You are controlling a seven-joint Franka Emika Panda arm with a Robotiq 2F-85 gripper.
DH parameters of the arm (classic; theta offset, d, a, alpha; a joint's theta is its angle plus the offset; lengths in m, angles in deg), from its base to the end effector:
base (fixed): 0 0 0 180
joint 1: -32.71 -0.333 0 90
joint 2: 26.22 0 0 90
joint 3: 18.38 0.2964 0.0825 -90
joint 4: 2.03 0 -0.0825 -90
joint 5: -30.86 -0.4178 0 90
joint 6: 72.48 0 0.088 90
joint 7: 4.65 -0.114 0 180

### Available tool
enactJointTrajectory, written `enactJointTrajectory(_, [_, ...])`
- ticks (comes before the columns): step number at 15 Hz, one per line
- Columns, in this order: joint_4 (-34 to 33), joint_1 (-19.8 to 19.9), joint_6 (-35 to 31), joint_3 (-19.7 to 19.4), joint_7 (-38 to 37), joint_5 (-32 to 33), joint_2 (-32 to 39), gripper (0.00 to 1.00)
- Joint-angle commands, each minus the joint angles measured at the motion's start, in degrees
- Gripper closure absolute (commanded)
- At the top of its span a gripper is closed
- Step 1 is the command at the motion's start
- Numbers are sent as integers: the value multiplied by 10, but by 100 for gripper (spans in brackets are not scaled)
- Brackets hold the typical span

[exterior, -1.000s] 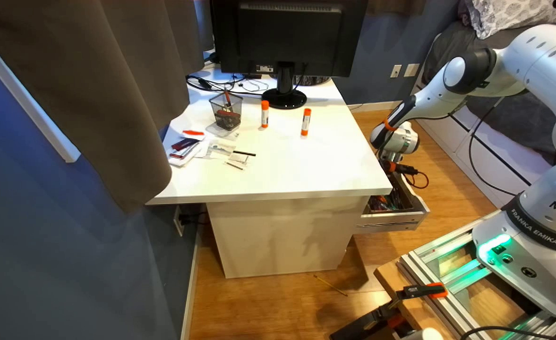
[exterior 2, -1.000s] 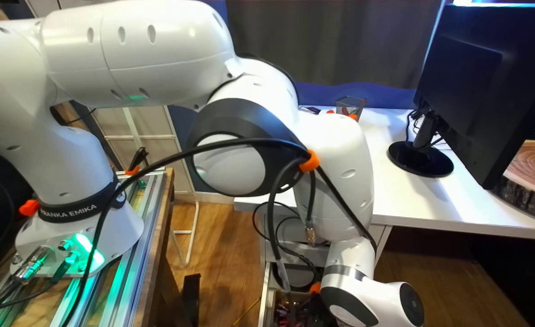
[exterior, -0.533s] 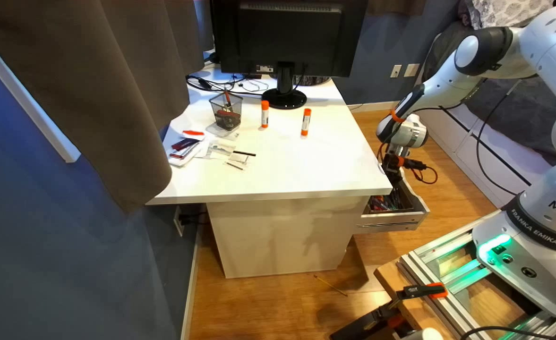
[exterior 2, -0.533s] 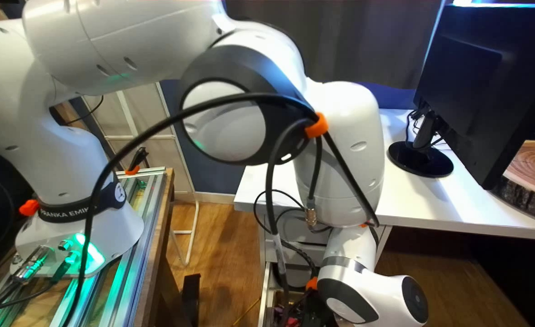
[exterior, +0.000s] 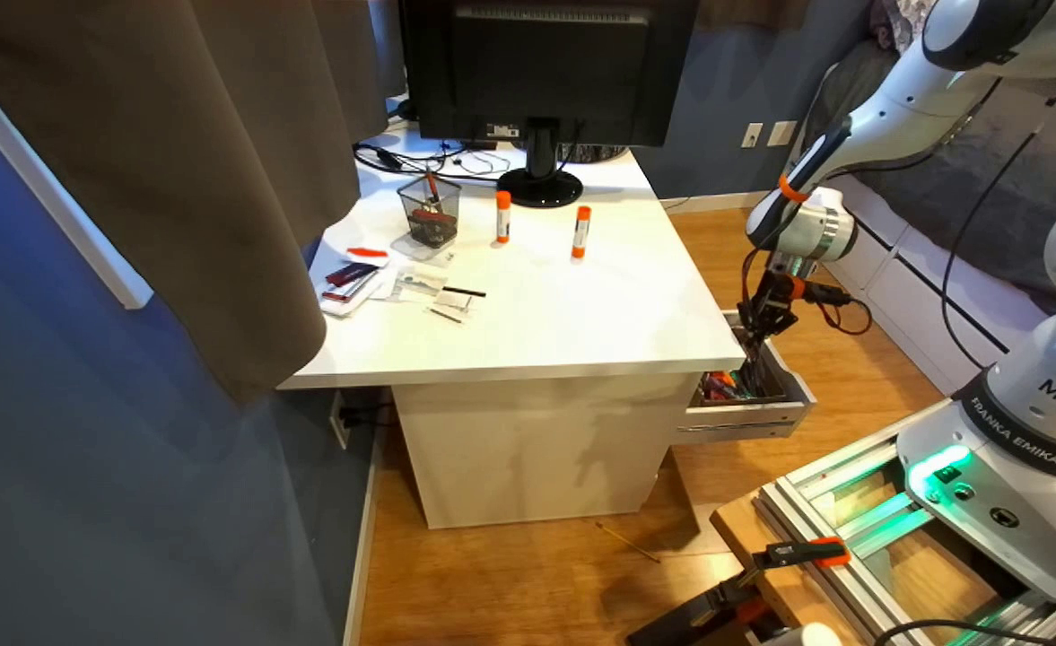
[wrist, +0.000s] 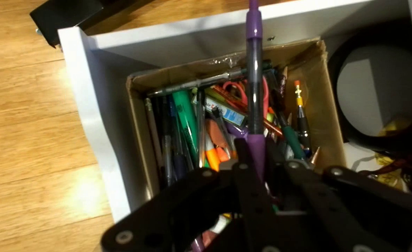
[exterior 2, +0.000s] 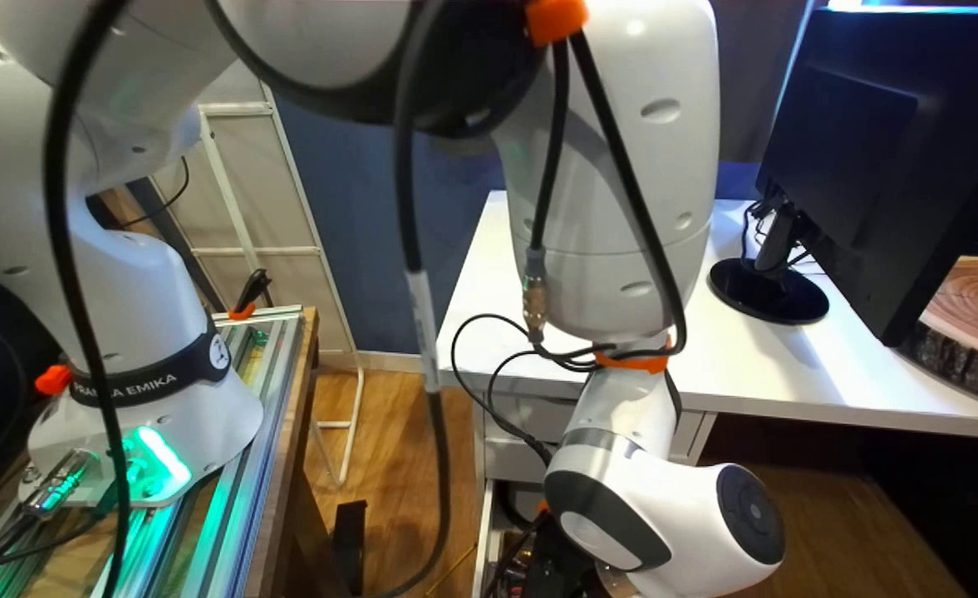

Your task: Remove the pen from the open drawer and put it on the counter.

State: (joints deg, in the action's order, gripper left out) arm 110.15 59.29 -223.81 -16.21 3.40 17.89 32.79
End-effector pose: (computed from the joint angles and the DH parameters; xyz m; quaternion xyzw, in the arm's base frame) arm 0.4427 -0.2000 -0.1223 -0.9510 0.2510 0.1505 0.0998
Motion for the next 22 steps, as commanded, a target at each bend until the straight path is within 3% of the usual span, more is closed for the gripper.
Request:
enactJointTrajectory(1, [138, 31, -51, 21, 40, -23, -128, 97])
enactJointTrajectory(4, [221, 57, -70, 49, 66, -39, -217, 97])
enactJointTrajectory(8, [321, 131, -87, 152, 151, -125, -337, 97])
enactJointTrajectory(9, [246, 82, -64, 94, 112, -91, -262, 87])
enactJointTrajectory(11, [285, 100, -66, 124, 137, -119, -312, 87])
enactJointTrajectory(16, [308, 104, -70, 128, 143, -123, -332, 87])
enactJointTrajectory(17, [308, 104, -71, 128, 144, -123, -332, 97])
enactJointTrajectory(19, [324, 117, -57, 160, 168, -144, -395, 97])
enactJointTrajectory(22, [311, 125, 25, 198, 220, -201, -472, 97])
